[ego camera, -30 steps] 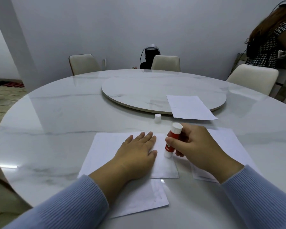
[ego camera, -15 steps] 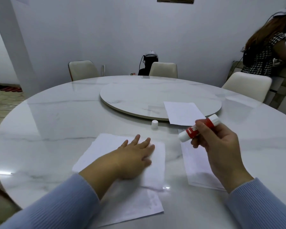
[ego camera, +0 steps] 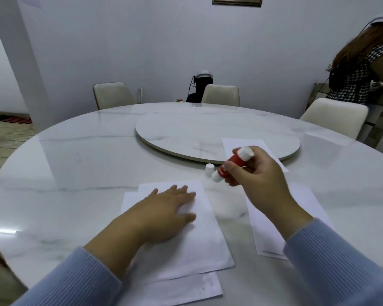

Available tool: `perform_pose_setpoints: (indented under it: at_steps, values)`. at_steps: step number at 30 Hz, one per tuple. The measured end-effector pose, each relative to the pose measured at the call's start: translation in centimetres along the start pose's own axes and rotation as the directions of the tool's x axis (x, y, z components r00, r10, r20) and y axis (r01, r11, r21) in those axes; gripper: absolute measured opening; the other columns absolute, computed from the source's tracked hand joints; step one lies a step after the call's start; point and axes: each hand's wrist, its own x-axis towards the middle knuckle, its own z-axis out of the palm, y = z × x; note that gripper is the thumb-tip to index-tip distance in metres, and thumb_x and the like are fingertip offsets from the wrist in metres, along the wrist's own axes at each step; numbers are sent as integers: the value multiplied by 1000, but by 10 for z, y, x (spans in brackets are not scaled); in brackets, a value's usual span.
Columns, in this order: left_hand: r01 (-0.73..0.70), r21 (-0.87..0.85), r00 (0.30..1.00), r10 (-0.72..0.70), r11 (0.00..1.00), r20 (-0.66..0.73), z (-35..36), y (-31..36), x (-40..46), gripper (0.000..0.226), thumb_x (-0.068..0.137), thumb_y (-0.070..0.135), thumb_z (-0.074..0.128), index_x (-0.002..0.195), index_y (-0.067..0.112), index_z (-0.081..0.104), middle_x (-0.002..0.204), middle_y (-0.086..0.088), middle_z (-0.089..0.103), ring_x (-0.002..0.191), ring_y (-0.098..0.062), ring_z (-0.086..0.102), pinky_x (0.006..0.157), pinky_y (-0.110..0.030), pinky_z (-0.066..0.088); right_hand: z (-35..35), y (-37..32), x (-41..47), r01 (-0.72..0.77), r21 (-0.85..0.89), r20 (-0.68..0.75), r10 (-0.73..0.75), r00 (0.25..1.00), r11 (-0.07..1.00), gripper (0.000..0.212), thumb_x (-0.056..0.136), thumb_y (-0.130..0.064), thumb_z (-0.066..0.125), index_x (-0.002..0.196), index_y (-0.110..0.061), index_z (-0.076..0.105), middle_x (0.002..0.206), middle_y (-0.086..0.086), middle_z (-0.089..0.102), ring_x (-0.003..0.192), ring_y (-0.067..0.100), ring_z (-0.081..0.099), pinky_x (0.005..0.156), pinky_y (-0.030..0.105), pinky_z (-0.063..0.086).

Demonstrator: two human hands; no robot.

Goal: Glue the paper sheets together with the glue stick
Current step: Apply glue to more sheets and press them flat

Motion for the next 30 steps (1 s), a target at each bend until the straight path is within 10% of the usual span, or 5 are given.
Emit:
perform_pose_setpoints:
  at_steps: [14, 20, 30]
  values:
    - [35, 118, 999, -37, 992, 17, 12, -1, 5, 63, 96, 51, 20, 150, 30, -7, 159, 12, -15, 145, -7, -14, 120, -36, -7, 39, 20, 14, 69, -424, 263, 51, 963, 903, 15, 87, -26, 60, 89, -14, 51, 79, -4, 59, 70, 12, 56, 58, 25, 42]
    - [32, 128, 999, -34, 991, 14, 11, -1, 5, 64, 96, 51, 20, 150, 30, -6, 159, 11, -14, 146, -7, -13, 120, -37, -6, 11, -5, -15, 106, -411, 434, 92, 896, 906, 14, 73, -24, 65, 78, -13, 58, 77, 9, 66, 71, 29, 64, 69, 48, 55]
    - [32, 130, 998, -40, 991, 58, 6, 2, 4, 65, 96, 51, 22, 150, 30, -8, 159, 10, -15, 145, -8, -16, 120, -37, -8, -17, -10, -23, -125, -83, 743, 145, 653, 989, 10, 68, -7, 70, 77, -6, 65, 75, 34, 64, 52, 26, 58, 47, 28, 50]
